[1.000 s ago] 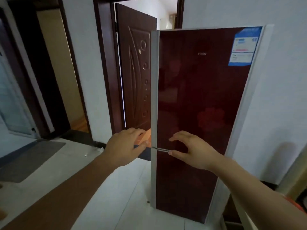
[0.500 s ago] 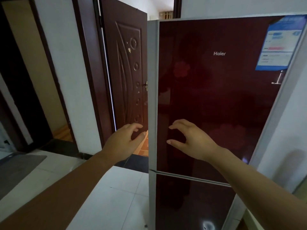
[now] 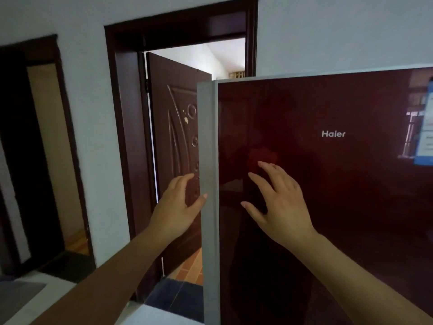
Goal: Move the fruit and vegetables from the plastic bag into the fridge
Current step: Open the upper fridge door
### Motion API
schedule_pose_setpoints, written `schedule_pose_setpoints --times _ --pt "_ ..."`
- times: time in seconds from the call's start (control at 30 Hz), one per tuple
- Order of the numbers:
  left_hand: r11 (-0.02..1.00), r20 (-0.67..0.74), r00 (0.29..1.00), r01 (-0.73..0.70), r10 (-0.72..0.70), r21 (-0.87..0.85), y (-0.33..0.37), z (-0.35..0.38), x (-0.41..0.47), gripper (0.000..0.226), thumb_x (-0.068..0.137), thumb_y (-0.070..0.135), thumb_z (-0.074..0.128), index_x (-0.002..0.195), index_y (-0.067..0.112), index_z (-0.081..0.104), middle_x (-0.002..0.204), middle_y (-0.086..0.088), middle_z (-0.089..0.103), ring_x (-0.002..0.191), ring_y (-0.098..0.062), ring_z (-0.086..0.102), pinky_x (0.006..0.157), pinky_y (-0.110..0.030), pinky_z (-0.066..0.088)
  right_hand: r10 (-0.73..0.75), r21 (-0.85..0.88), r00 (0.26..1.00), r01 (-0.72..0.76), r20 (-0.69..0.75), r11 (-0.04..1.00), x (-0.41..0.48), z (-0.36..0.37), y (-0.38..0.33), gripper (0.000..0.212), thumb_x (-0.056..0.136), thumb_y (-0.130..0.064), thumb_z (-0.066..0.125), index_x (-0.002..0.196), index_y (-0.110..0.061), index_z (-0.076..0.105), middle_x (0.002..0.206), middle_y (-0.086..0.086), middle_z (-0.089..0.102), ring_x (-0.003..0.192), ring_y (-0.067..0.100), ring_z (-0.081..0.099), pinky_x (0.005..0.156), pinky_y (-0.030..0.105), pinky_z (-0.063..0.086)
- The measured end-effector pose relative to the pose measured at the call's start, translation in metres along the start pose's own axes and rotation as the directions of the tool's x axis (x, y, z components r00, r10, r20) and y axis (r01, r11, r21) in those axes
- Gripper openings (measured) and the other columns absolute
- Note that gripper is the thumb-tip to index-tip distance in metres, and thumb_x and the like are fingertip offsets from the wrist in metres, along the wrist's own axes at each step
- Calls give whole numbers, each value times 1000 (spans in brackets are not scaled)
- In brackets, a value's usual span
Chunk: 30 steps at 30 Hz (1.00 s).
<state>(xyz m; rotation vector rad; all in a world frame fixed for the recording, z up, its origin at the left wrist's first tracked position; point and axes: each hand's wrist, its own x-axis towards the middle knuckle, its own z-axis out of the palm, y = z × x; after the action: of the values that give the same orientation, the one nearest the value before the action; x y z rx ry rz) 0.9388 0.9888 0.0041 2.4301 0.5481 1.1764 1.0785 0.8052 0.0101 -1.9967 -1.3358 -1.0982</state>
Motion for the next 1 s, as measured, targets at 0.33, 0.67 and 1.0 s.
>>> schedule_pose_setpoints --times 0.33,0.67,1.0 --pt "939 34 999 16 -5 -343 -19 48 37 93 70 45 72 142 42 14 140 18 37 129 -6 41 104 -31 39 56 -276 998 -48 19 960 2 58 23 83 78 -65 46 147 -25 23 158 4 9 144 28 6 107 60 7" --pt "844 13 998 53 -54 -534 -27 62 36 87 71 20 78 130 52 23 116 19 54 102 12 55 79 -8 49 0 -406 999 -17 -41 914 -4 76 30 78 84 -63 36 148 -22 19 157 7 6 144 31 1 112 58 -4" --pt "829 32 992 120 -123 -547 -22 61 35 91 71 16 79 138 40 24 112 17 57 96 13 58 73 -3 44 -9 -391 1000 -2 -26 920 -6 74 31 77 85 -62 36 148 -21 19 158 6 6 144 29 3 112 57 -3"
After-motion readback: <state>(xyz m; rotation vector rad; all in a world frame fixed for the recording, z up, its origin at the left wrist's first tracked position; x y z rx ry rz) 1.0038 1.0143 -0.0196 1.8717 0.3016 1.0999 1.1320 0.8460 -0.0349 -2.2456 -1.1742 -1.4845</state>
